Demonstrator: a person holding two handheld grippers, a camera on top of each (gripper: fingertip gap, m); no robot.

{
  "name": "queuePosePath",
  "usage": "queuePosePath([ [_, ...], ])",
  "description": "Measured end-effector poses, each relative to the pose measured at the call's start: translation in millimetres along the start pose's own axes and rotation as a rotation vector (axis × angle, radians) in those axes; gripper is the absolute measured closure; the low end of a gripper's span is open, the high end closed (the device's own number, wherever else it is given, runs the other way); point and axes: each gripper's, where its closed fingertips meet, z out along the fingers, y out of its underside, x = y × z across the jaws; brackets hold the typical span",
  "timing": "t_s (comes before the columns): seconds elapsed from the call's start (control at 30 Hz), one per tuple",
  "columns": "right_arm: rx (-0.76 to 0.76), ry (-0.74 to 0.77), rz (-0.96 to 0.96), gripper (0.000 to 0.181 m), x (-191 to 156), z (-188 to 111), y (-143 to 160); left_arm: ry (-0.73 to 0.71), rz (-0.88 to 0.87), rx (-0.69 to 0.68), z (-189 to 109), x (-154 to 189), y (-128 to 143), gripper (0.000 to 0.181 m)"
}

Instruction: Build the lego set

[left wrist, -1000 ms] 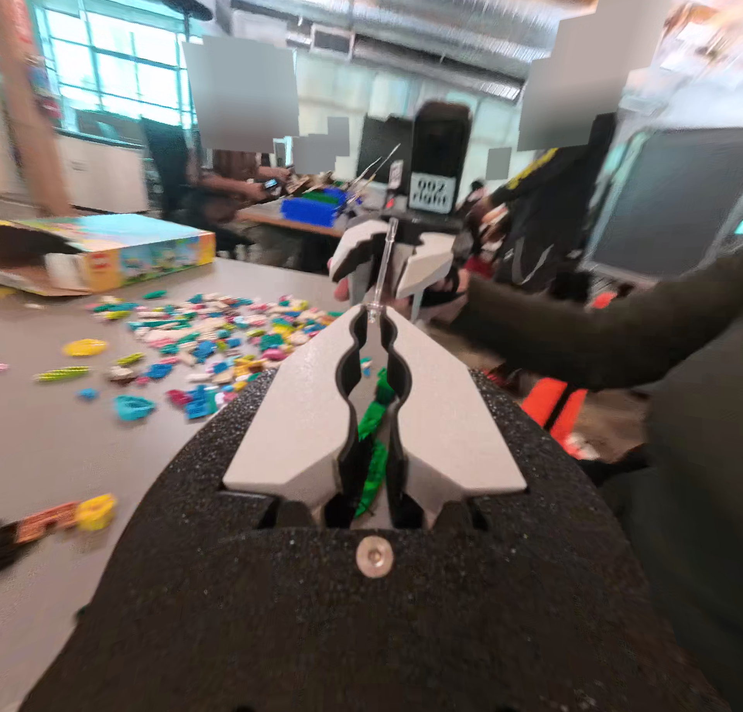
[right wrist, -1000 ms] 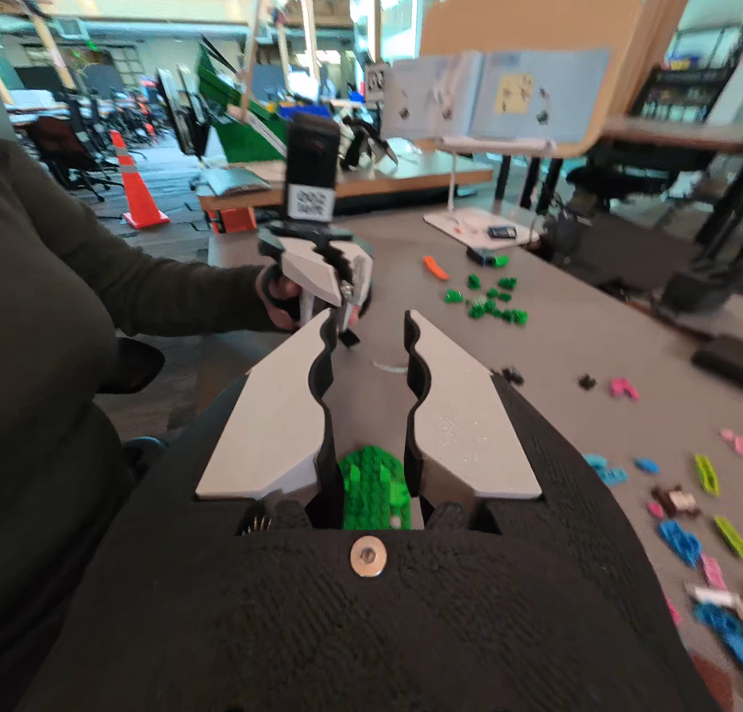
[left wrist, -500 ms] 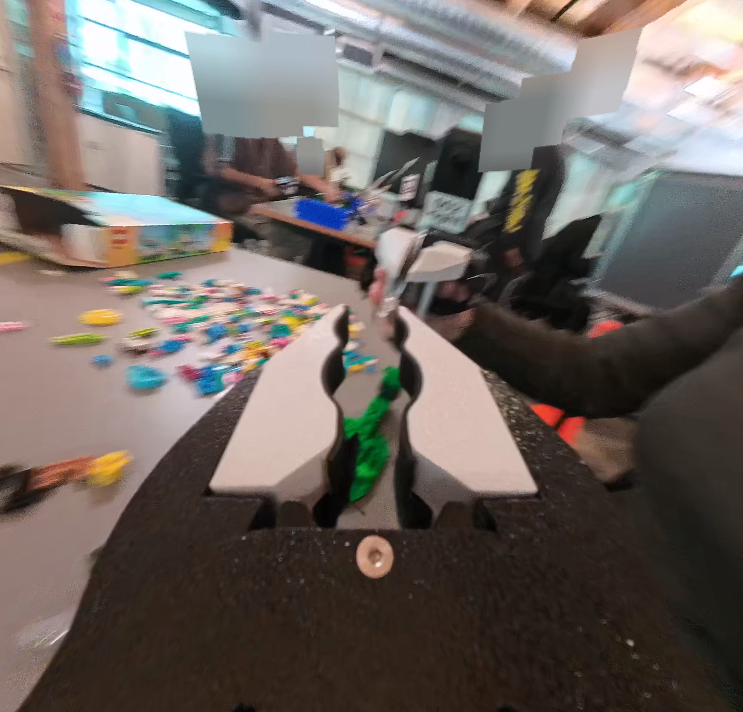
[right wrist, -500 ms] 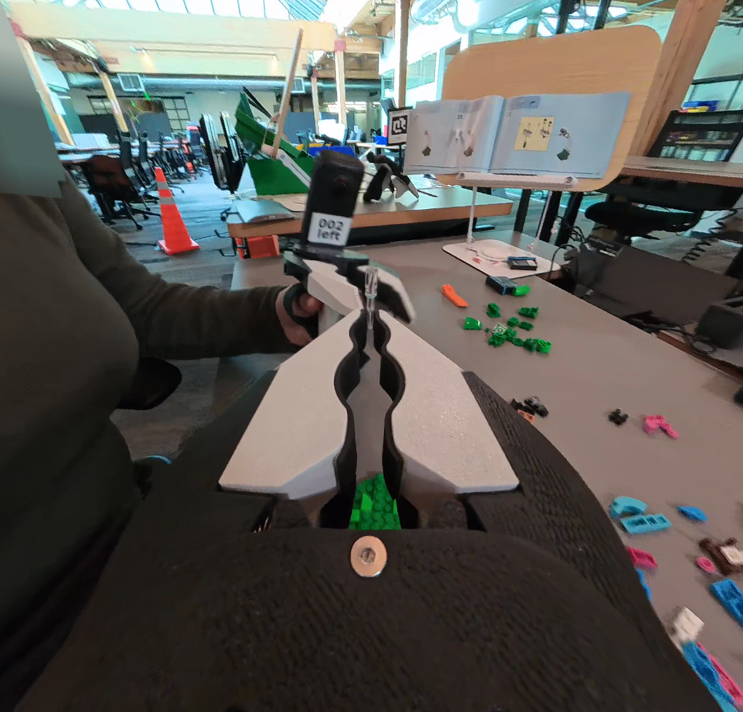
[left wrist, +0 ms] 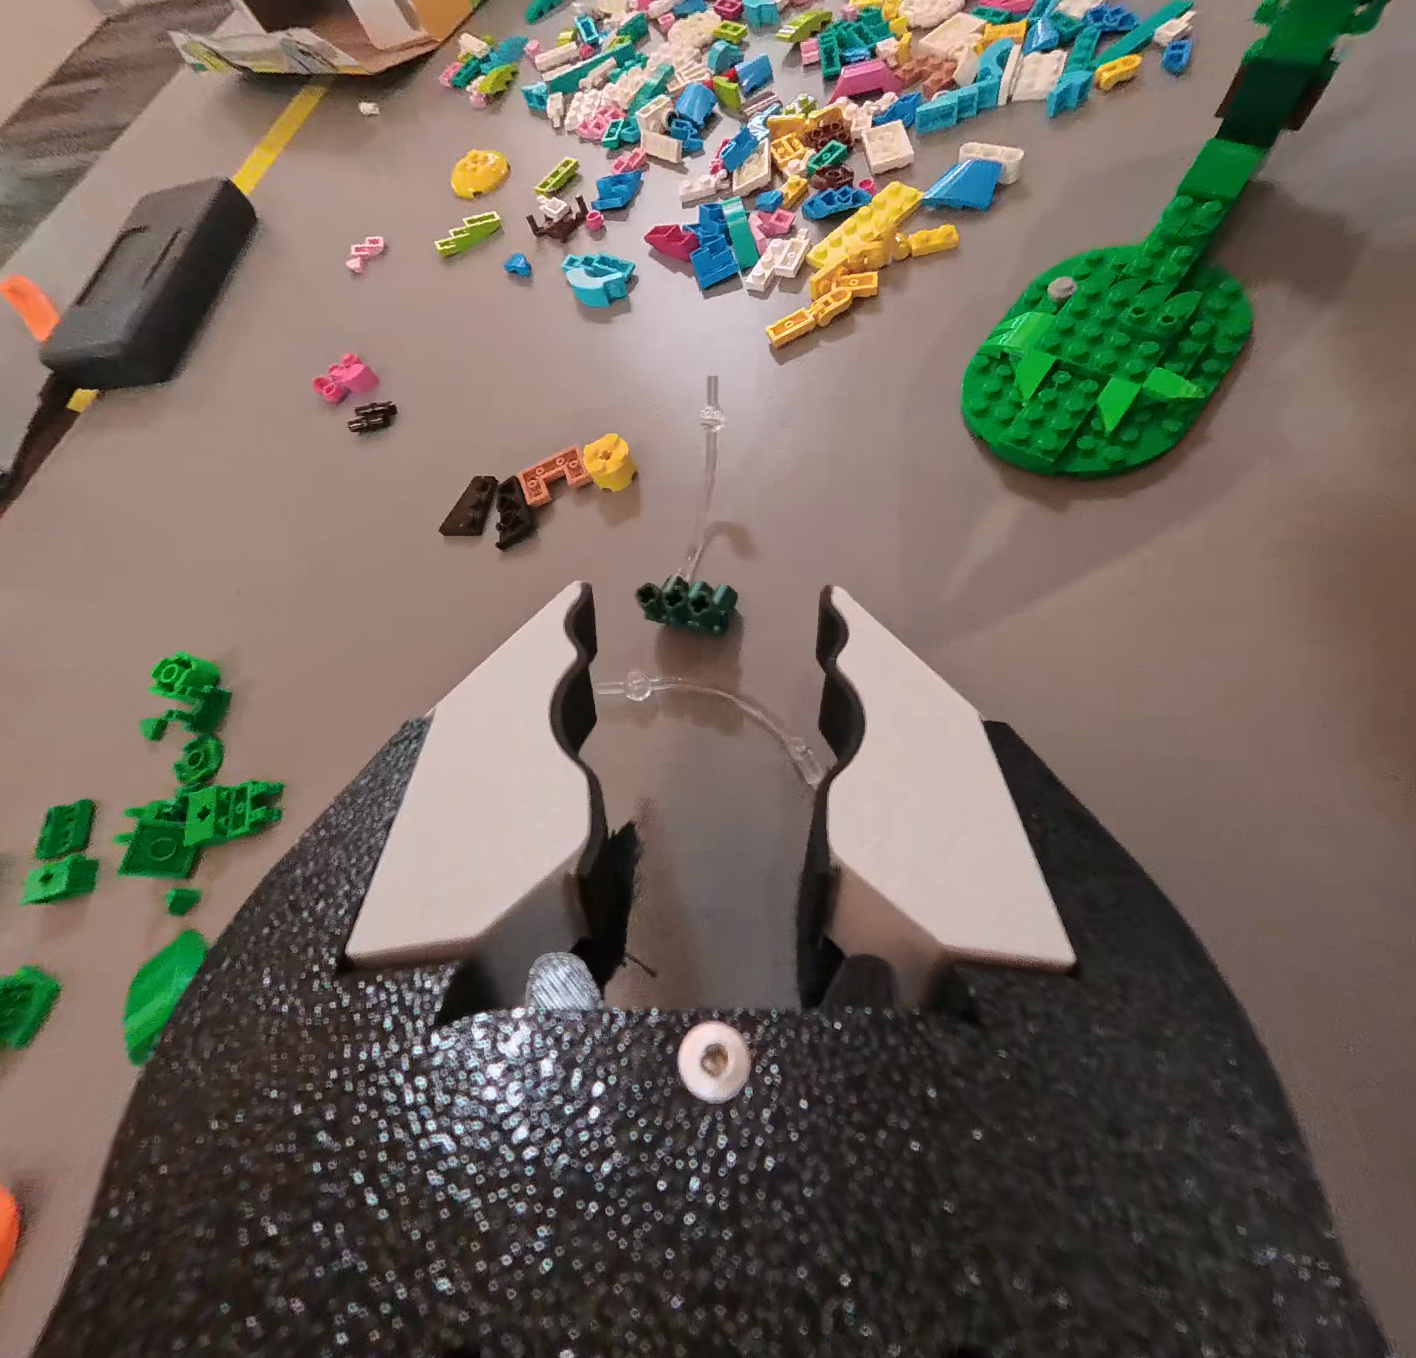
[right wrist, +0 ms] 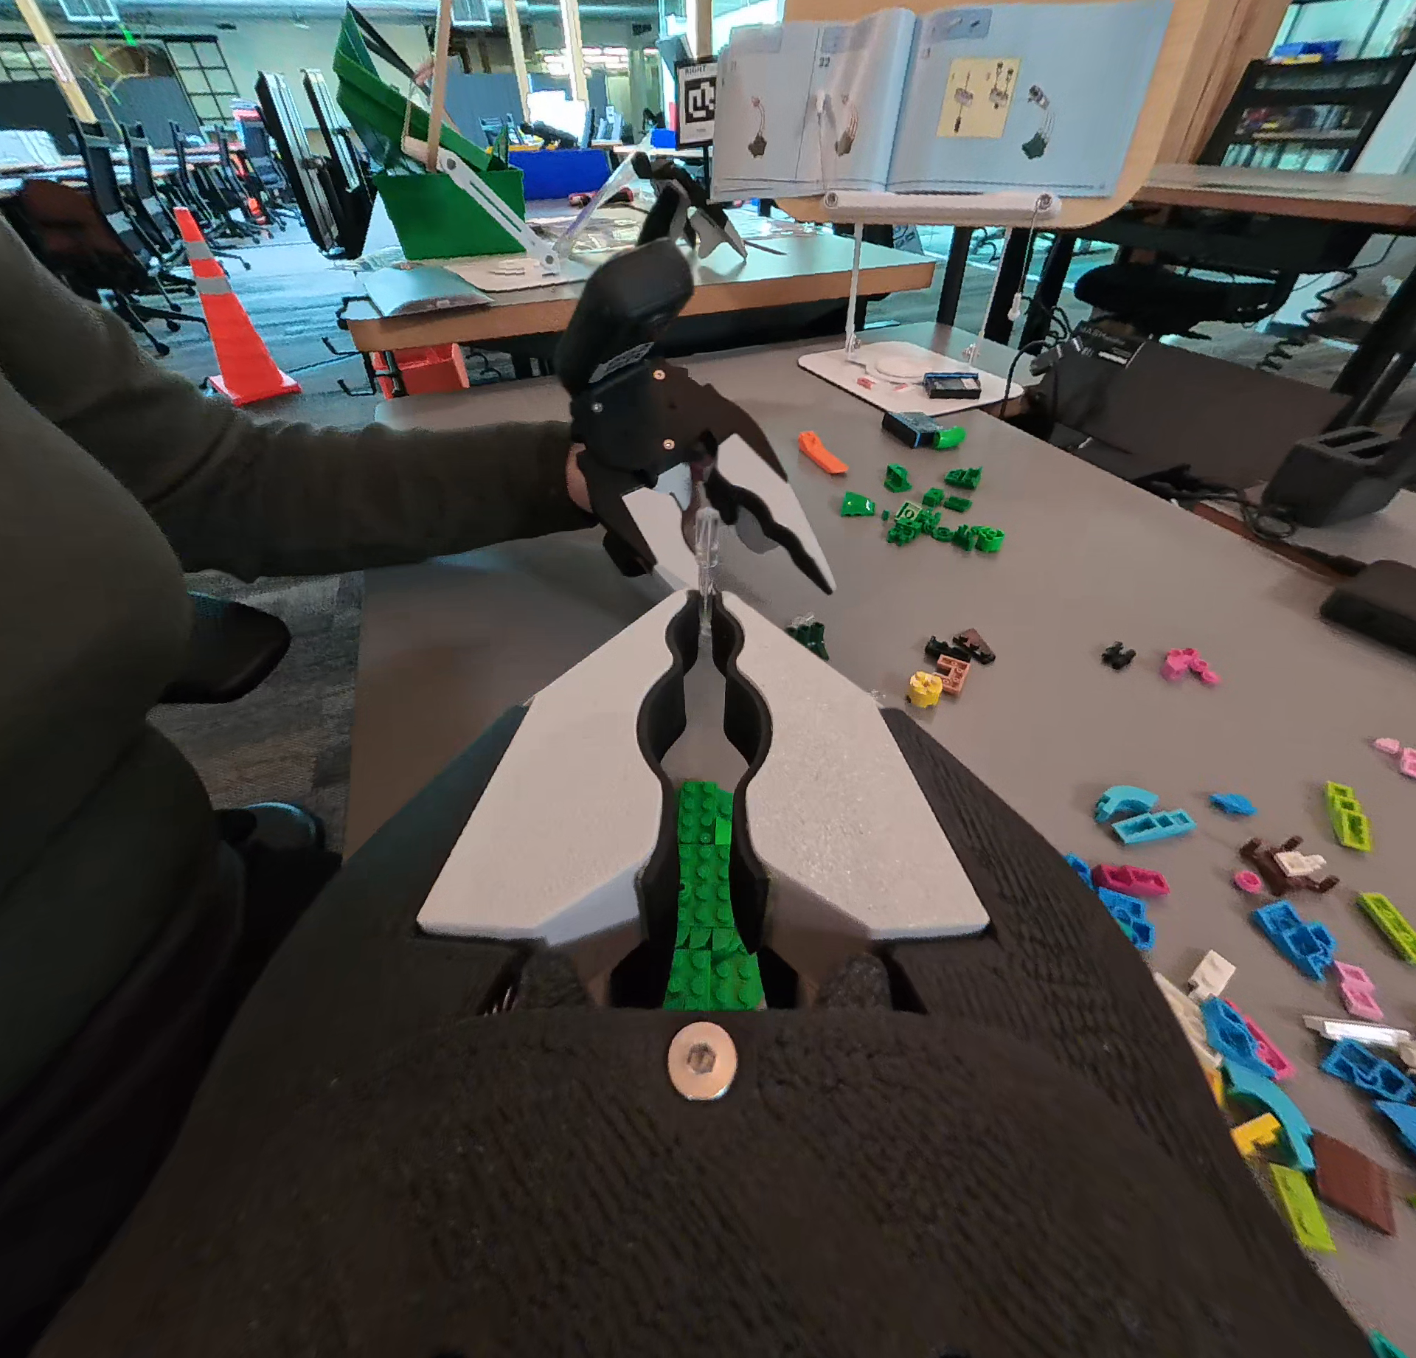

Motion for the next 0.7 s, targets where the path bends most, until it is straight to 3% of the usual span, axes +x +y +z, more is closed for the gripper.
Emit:
queuePosePath([
  [0.2, -0.048, 0.029, 0.016, 0.18, 10.6, 9.3, -1.1, 0.053, -0.003, -0.077, 17.7, -10.8, 14.3, 0.132],
  [0.37, -0.092, 0.043, 0.009, 0.179, 12.2, 12.0, 3.1, 0.098, 0.015, -0.092, 23.5, -4.8, 11.9, 0.154],
  [0.5, -0.111, 0.079, 0.017, 0.179, 15.1, 8.3, 7.4, 0.082, 0.03, -0.079, 24.7, -3.1, 7.6, 0.155],
  [0.57, -0.111, 0.114, 0.023, 0.179, 16.9, 3.4, 4.0, 0.093, 0.026, 0.051, 21.6, 5.6, -16.3, 0.155],
  [0.7, -0.096, 0.182, 0.077, 0.179, 14.7, -11.5, -20.1, 0.206, -0.058, 0.459, -9.2, 34.7, -97.1, 0.156],
])
